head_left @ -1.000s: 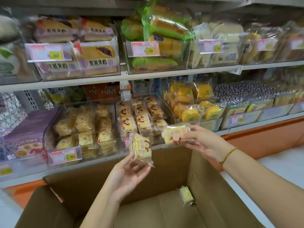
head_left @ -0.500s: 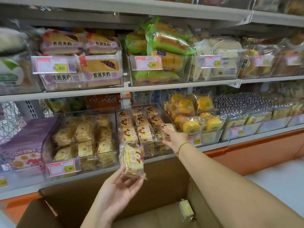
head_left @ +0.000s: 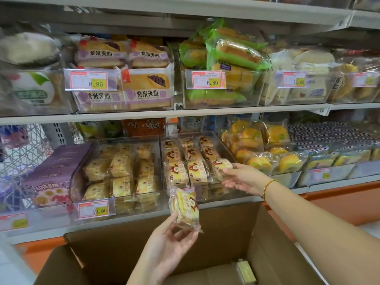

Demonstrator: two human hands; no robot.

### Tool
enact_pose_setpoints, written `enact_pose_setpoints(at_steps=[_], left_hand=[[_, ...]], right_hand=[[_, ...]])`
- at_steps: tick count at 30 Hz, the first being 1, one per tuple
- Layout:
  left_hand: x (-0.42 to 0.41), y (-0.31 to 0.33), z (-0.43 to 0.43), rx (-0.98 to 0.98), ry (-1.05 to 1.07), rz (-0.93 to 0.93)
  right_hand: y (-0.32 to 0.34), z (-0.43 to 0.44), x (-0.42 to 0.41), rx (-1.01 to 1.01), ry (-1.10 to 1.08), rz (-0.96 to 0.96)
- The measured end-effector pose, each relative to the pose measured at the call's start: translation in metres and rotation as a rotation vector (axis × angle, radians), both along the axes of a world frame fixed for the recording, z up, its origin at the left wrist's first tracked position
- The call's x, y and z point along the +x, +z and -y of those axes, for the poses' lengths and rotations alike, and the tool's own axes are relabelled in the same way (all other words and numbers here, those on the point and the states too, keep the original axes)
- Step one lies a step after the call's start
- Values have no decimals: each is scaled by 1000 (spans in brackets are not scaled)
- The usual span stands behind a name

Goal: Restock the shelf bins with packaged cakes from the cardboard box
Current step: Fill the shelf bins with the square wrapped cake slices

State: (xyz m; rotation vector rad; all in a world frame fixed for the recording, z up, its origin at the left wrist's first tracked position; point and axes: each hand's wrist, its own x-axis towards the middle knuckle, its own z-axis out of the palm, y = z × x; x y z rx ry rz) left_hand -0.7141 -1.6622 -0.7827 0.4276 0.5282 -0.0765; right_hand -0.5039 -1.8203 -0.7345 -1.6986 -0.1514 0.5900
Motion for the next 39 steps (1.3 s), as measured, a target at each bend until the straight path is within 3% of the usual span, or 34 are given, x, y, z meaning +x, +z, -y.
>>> enact_pose_setpoints(at_steps=[11, 17, 24, 28, 34, 39], left_hand=[[45, 19, 13, -64, -21, 55], [60, 17, 23, -141, 2, 64], [61, 17, 26, -176, 29, 77], [52, 19, 23, -165, 1, 69], [25, 31, -13, 33, -188, 77], [15, 39, -32, 117, -174, 67]], right_hand=[[-17, -19, 1, 35, -67, 125], [-22, -27, 10, -222, -139, 394], [-20, -26, -3, -190, -146, 343], [-12, -17, -7, -359, -141, 370], [8, 3, -27, -567, -167, 736], [4, -2, -32, -506, 3, 513]])
